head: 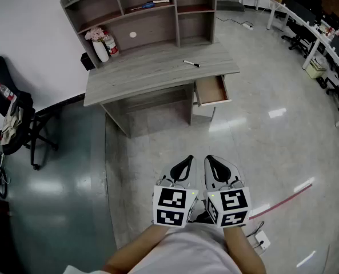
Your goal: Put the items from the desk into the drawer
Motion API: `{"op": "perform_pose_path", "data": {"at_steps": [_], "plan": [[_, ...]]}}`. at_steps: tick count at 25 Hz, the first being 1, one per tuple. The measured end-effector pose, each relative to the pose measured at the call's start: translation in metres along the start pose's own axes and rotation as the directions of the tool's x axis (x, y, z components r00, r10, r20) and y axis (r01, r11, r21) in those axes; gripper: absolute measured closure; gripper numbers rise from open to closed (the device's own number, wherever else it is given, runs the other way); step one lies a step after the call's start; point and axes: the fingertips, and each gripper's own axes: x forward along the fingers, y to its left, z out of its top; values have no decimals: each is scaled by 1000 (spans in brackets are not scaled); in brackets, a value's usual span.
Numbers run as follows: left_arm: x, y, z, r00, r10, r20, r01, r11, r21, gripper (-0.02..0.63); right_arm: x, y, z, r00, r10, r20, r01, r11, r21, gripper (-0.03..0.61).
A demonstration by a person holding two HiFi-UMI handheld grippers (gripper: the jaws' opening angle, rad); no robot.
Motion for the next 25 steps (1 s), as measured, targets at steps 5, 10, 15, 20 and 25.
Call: {"op": "perform_pose_path", "data": {"at_steps": [5,10,15,20,25], "plan": [[2,-1,-2,1000,-9,1,9,1000,0,611,2,-3,-2,1000,-7,1,7,1000,8,577],[6,2,-2,1000,-16,10,16,1000,-12,611,7,-2,0,1000,-11,7,11,1000,7,577],[9,9,0,1000,-14,3,14,1000,-19,611,13,-2,1,1000,-10,4,10,1000,0,577],[27,10,2,1000,-18,-1,18,999,-30,611,24,-13,3,1000,-4,-4,4,1000,-3,577],[60,17,5,1000,-6,-23,5,1000,-31,611,48,-36,4,1000,18,-13,-18,1000,-1,577]]}}
